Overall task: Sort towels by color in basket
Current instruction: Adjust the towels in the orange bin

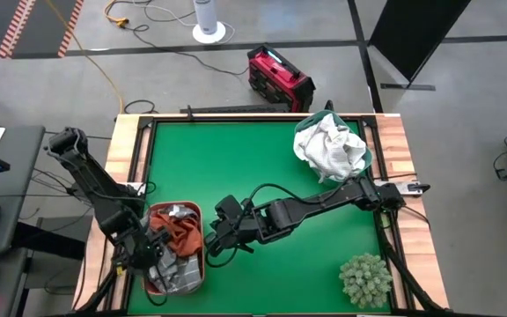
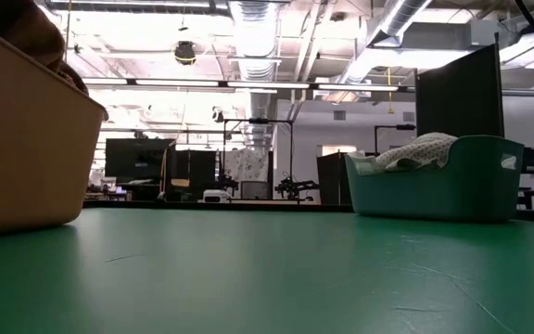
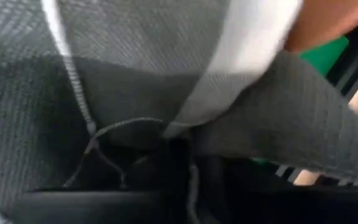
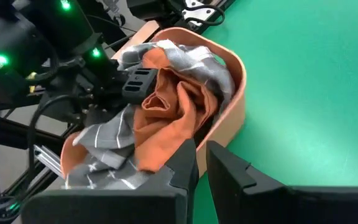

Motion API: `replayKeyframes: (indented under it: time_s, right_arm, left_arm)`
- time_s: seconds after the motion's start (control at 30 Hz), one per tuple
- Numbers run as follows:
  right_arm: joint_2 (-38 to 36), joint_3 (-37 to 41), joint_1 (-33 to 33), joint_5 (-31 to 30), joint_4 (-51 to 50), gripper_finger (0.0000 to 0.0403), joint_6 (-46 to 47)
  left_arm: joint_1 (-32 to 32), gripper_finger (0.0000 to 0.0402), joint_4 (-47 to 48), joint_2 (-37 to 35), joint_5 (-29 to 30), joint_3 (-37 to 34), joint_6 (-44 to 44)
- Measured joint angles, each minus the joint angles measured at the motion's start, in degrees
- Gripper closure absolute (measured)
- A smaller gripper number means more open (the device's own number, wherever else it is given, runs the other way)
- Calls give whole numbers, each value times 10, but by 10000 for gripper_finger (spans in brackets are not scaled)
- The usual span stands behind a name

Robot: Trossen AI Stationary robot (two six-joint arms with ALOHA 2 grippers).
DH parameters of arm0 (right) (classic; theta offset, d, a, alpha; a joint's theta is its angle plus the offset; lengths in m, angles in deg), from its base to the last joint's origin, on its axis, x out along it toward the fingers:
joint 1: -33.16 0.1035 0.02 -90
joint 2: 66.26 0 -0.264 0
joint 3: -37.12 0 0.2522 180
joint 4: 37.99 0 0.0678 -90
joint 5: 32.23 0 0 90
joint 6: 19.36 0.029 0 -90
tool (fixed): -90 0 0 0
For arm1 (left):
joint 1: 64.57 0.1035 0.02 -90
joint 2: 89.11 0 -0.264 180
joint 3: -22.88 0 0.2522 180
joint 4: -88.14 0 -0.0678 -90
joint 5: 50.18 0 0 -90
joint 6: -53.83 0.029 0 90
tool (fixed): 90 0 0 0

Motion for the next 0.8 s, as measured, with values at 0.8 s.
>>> replayKeyframes:
  time_s: [0.8]
  right_arm:
    - [75, 1, 3, 94, 111, 337, -2]
  left_arm:
    - [14, 334, -61, -40, 26, -1, -71]
